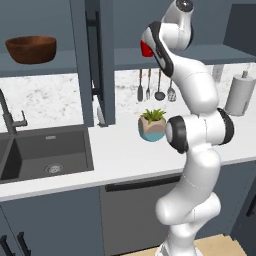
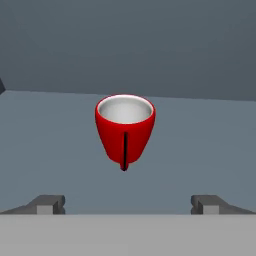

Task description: Gather all objects into one cabinet and sort the glasses and bowls to opposite sides.

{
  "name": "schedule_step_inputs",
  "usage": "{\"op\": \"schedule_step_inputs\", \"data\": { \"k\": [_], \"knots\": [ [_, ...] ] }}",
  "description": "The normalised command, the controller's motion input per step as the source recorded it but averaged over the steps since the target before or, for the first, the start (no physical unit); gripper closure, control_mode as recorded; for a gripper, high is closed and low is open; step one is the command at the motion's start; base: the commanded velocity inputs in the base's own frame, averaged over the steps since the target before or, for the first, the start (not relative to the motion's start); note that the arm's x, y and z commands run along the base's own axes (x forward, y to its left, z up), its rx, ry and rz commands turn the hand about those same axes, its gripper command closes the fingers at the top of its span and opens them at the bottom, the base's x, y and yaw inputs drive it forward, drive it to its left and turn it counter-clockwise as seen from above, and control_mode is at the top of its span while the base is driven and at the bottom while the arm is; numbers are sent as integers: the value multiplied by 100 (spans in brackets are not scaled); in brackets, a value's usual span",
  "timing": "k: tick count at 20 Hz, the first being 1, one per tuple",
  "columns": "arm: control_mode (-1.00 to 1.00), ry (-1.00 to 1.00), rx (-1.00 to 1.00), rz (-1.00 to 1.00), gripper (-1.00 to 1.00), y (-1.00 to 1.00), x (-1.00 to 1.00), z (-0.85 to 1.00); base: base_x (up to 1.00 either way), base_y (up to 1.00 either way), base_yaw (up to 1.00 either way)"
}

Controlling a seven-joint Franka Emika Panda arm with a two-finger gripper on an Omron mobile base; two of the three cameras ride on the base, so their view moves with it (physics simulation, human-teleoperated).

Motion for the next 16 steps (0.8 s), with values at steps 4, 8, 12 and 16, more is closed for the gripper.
{"op": "schedule_step_inputs", "data": {
  "k": [4, 8, 12, 16],
  "knots": [
    [-100, -6, 0, 0, -100, 2, 29, -10, 0, 0, 0],
    [-100, -8, 0, 0, -100, 3, 26, -12, 0, 0, 0],
    [-100, -7, 0, 0, -100, 3, 21, -8, 0, 0, 0],
    [-100, -5, 0, 0, -100, 1, 16, -5, 0, 0, 0]
  ]
}}
